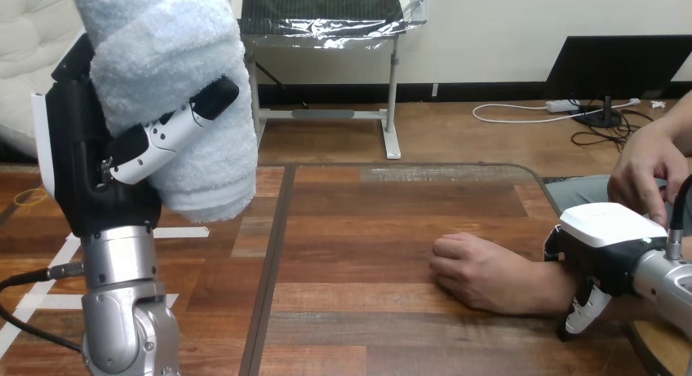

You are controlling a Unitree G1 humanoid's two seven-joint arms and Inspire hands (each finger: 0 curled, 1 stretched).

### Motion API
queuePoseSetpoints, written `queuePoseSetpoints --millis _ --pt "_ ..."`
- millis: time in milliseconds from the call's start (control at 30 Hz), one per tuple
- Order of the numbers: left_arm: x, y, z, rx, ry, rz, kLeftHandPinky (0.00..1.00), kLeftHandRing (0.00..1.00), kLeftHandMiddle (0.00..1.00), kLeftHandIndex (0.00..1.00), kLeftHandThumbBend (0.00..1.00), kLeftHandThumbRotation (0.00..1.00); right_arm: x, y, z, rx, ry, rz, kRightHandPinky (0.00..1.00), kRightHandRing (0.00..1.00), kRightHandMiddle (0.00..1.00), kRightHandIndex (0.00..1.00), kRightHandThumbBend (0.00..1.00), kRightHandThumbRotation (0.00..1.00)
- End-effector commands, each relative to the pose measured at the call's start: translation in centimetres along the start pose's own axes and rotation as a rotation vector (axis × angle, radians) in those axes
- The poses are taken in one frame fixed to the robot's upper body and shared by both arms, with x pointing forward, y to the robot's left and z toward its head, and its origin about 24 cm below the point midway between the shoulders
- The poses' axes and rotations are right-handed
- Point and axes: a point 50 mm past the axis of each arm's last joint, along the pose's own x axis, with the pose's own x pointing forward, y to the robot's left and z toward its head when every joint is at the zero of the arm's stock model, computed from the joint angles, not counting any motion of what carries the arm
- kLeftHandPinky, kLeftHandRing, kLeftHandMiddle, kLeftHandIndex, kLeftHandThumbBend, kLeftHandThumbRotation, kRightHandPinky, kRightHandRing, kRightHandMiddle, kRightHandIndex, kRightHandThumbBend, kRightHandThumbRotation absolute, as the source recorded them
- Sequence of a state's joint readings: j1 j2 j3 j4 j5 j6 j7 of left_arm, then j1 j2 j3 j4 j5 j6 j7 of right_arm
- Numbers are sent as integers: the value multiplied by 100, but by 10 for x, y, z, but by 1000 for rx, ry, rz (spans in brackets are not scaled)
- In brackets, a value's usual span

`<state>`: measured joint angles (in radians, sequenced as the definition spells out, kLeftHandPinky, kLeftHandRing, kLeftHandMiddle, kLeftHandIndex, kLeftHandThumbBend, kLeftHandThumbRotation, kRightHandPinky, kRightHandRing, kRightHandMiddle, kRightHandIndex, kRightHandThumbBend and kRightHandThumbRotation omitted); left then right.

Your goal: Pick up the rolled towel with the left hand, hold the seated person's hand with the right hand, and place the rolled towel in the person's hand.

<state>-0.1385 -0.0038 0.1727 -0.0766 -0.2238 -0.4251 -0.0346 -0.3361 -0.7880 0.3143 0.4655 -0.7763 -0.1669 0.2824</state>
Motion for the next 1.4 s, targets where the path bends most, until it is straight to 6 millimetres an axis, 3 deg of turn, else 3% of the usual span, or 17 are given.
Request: queuePoseSetpoints --millis 0,533,1000,1367 --pt "16 -10 17 2 -114 -43 23 28 34 39 56 0 4 1 5 35 -27 6 15 23 35 49 88 7" --pt "15 -10 17 -6 -110 -41 23 28 34 39 56 0 3 -1 5 37 -36 14 19 28 41 53 89 12" --pt "15 -10 18 -10 -112 -37 23 28 34 39 56 0 1 -3 6 50 -37 31 43 57 63 64 91 19" --pt "15 -9 18 -10 -117 -40 23 28 35 39 56 0 0 -5 6 56 -46 25 51 66 70 71 92 21"
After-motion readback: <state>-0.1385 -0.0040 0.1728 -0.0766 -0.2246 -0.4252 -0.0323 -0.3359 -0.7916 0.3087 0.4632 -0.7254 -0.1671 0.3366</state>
